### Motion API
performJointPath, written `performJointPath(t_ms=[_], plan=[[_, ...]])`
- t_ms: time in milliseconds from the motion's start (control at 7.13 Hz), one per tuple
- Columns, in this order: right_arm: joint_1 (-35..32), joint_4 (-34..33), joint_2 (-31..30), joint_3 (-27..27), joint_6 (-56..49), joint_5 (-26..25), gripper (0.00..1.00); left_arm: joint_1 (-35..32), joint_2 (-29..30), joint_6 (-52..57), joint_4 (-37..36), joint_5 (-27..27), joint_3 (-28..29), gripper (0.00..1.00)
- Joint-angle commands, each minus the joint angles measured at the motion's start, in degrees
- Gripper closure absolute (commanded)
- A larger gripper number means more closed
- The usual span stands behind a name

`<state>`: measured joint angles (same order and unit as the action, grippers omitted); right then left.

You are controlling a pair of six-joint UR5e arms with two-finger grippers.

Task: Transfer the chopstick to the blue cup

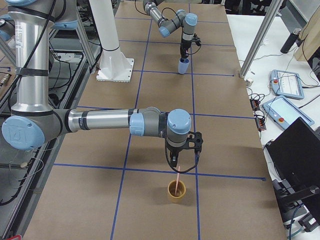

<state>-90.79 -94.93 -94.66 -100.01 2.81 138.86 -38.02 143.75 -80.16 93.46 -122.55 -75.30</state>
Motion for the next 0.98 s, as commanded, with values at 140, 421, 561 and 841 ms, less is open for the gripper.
performJointPath(t_ms=[140,421,561,841], plan=[[0.0,0.0,0.35,-0.01,0.0,-0.08,0.0,0.66,-0.31,-0.08,2.59,0.12,0.07,0.35],[0.0,0.0,0.44,0.07,-0.09,-0.08,0.0,0.49,-0.31,0.09,2.52,0.03,-0.54,0.22],[0.0,0.0,0.53,0.07,-0.18,-0.25,0.0,-0.04,-0.49,0.1,2.34,0.12,-2.37,0.02],[-0.17,0.0,1.05,-0.71,-3.58,-1.3,0.0,-4.33,-4.59,0.71,1.29,-0.41,-9.12,0.02]])
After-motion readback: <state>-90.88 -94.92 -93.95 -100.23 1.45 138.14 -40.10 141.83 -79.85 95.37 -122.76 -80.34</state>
